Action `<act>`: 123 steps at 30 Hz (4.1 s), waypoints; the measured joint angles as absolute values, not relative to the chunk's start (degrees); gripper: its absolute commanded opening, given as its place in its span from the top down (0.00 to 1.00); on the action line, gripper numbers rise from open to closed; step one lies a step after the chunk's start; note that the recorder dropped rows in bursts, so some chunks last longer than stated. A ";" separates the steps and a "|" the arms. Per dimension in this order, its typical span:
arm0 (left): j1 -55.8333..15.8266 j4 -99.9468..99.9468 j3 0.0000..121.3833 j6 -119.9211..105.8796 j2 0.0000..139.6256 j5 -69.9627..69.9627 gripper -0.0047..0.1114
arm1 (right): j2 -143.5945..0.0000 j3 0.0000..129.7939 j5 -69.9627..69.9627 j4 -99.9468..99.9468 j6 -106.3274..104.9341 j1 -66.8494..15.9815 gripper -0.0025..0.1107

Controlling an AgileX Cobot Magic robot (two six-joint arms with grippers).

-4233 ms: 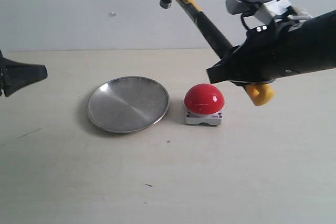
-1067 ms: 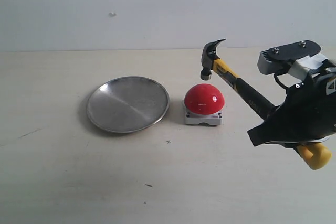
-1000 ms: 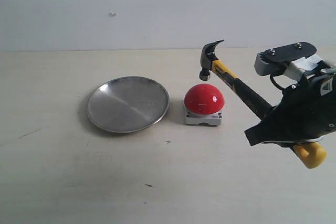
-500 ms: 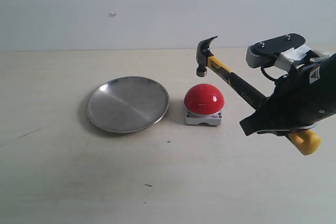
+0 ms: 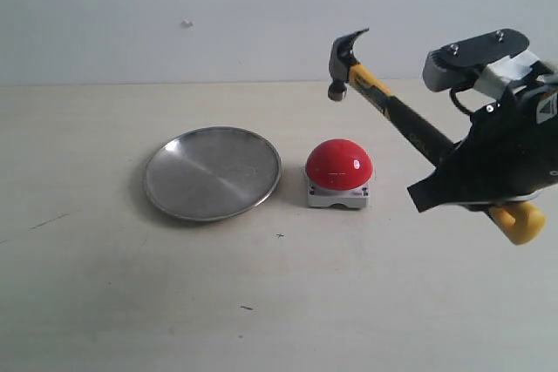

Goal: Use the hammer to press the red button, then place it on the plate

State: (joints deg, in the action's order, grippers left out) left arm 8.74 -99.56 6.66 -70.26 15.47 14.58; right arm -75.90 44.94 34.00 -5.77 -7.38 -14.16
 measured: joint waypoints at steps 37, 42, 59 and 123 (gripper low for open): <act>8.74 -99.56 6.66 -70.26 15.47 14.58 0.96 | -79.73 46.24 36.70 -93.25 -70.75 -14.16 0.98; 8.74 -99.56 6.66 -70.26 15.47 14.58 0.96 | -85.13 46.75 36.82 -96.95 -74.44 -15.31 0.98; 8.74 -99.56 6.66 -70.26 15.47 14.58 0.96 | -87.94 49.29 6.97 -93.75 -70.93 -23.55 0.98; 8.74 -99.56 6.66 -70.26 15.47 14.58 0.96 | -101.60 48.49 -23.94 -19.31 30.94 -42.92 0.98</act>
